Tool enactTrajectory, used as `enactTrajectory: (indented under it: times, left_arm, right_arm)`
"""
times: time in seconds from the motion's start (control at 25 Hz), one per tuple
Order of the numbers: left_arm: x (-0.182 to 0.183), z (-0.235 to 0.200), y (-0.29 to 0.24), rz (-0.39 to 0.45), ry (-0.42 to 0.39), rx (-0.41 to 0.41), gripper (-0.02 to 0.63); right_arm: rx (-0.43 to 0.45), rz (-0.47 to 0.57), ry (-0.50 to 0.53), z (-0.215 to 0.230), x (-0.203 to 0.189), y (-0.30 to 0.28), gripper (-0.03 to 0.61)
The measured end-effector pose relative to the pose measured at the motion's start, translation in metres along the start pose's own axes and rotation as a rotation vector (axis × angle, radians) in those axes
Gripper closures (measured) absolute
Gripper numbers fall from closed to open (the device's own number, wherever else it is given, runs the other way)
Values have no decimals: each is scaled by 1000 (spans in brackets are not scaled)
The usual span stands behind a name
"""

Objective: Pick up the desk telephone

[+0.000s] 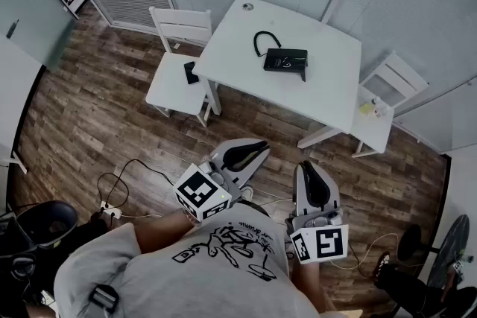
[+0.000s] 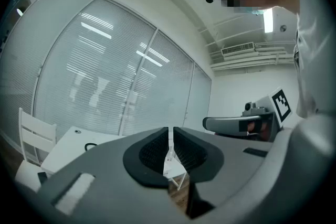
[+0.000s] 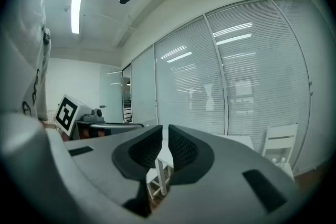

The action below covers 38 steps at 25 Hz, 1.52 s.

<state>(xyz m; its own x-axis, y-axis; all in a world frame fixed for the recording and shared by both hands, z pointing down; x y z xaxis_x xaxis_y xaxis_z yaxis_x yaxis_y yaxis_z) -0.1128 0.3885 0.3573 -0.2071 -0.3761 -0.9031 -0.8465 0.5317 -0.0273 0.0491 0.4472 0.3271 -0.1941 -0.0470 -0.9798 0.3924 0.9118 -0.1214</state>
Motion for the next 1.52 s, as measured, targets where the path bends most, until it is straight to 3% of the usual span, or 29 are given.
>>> enactTrajectory:
  times: [0.4, 0.68, 1.04, 1.52]
  left_arm:
    - [-13, 14, -25, -9, 31, 1, 584]
    - [-11, 1, -30, -17, 35, 20, 588]
    - [6, -50, -54, -21, 52, 29, 591]
    - [76, -143, -85, 38, -17, -84, 609]
  right_arm:
    - [-14, -12, -32, 25, -12, 10, 546]
    - [16, -5, -44, 31, -17, -5, 546]
    - [75, 23, 3, 37, -12, -61, 569]
    - [85, 36, 1, 55, 12, -183, 572]
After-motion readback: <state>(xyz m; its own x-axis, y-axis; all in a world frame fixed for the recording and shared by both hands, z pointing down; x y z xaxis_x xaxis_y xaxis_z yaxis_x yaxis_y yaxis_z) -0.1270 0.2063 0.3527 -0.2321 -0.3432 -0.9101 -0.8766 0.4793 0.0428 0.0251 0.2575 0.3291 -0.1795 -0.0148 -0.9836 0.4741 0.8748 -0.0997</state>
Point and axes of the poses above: the fingertips, and each gripper's own axes: y backward along the fingers, z to its right, x out of its top, the point moved 7 cm from there along y, backward along the fingers, and after that the axes turned 12 degrees about y, right-handed, at the moved point
